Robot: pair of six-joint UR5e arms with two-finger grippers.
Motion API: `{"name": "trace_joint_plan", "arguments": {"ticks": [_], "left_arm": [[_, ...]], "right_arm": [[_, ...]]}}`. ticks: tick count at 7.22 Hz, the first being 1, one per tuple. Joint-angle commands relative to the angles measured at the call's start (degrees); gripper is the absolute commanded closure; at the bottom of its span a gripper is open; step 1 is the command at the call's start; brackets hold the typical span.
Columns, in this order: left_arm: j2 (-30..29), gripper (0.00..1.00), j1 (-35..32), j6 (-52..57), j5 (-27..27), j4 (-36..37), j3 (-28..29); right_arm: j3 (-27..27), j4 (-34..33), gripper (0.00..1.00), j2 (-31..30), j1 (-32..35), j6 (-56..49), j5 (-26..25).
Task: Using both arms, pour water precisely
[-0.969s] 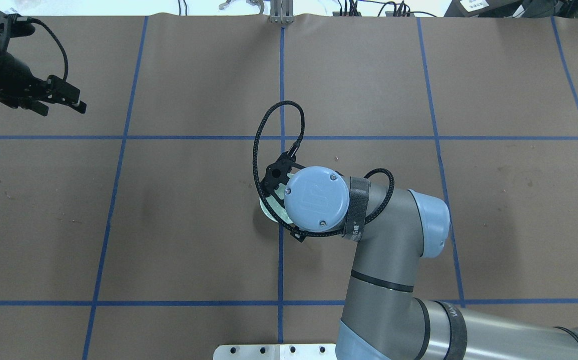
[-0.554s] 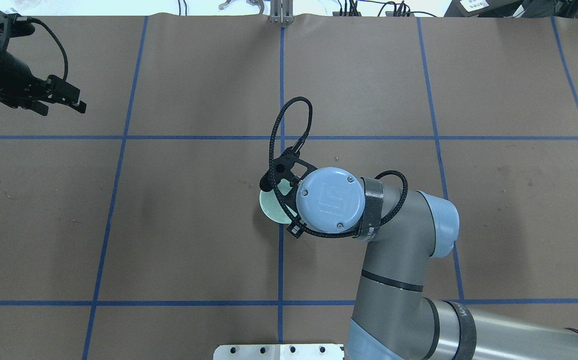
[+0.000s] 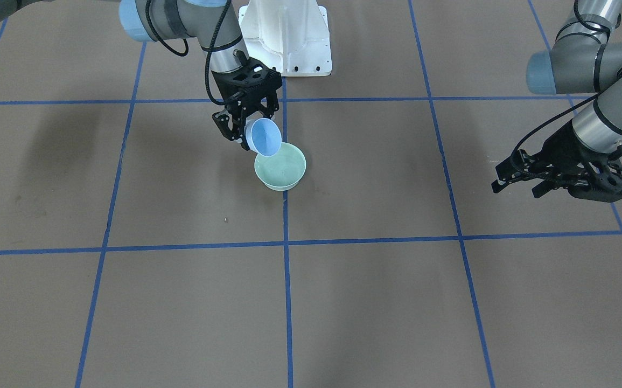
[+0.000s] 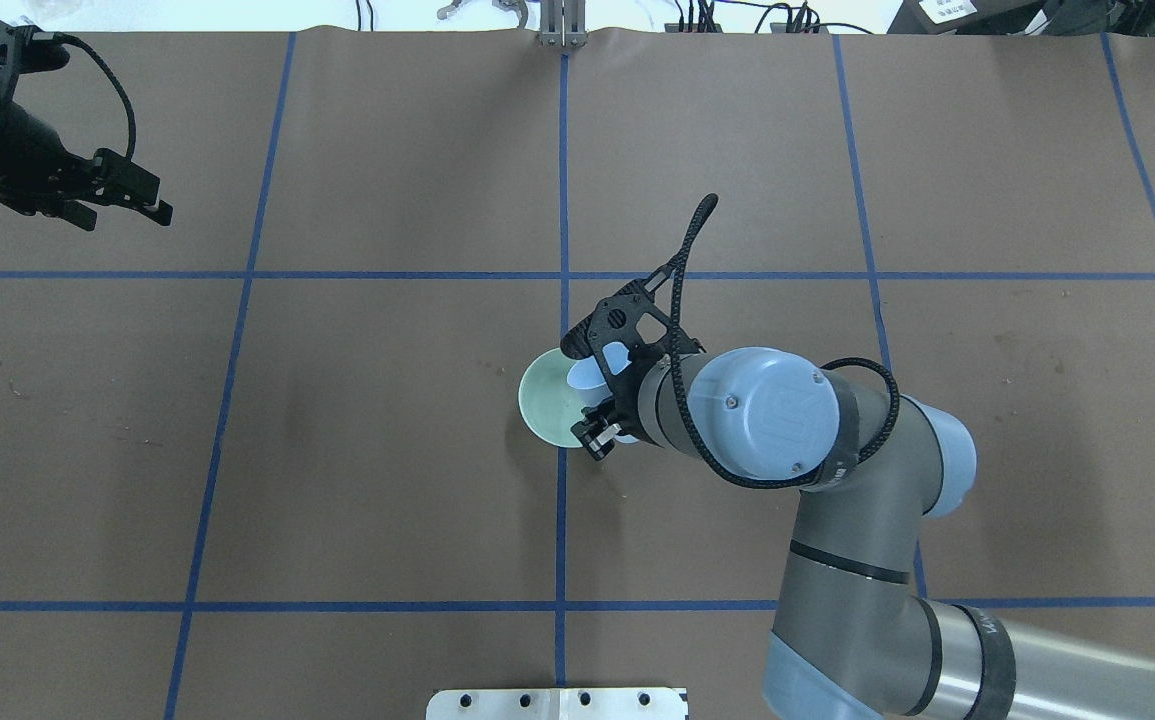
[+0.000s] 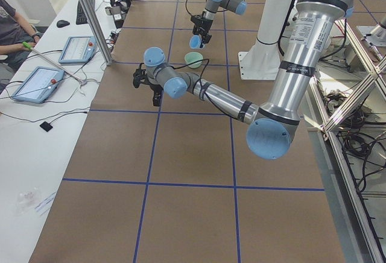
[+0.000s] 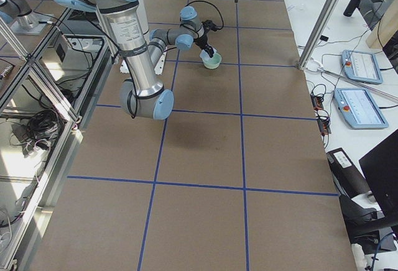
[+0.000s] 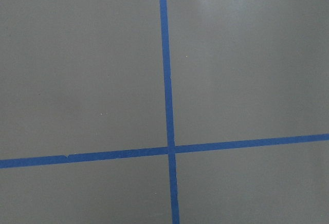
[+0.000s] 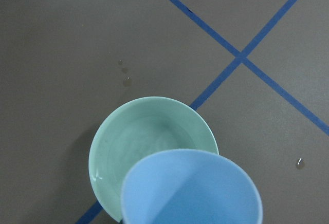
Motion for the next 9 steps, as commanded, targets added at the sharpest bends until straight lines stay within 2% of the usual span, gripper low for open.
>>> {"name": "trace_joint_plan", "arguments": {"ticks": [1, 2, 3, 5, 7, 8, 9], "left_arm": [[0.0, 0.01, -0.1, 0.0, 0.1, 0.0, -0.1], [0.0, 0.01, 0.0, -0.1, 0.1, 0.0, -0.1], [0.0, 0.01, 0.0, -0.1, 0.1, 0.1, -0.2], [0.0, 0.01, 0.1, -0.1, -0.1, 0.2, -0.3], [0.1, 0.01, 0.0, -0.1, -0.1, 0.2, -0.3], [0.1, 0.01, 0.0, -0.1, -0.1, 0.2, -0.4], [0.1, 0.01, 0.0, -0.1, -0.1, 0.2, -0.5]], "right_arm": [[7.7, 2.5, 1.0, -5.9, 3.3, 5.2, -0.2], [10.0, 2.5, 1.0, -8.1, 5.6, 7.2, -0.2], [10.9, 6.5, 1.0, -11.1, 8.2, 9.4, -0.3], [6.9, 30.1, 1.0, -24.4, 13.3, 11.7, 0.6], [2.5, 40.8, 1.0, -29.9, 18.4, 11.7, 0.5], [0.6, 48.0, 1.0, -34.6, 21.6, 11.7, 0.6], [-3.9, 56.9, 1.0, -37.9, 23.0, 12.6, 0.1]]}}
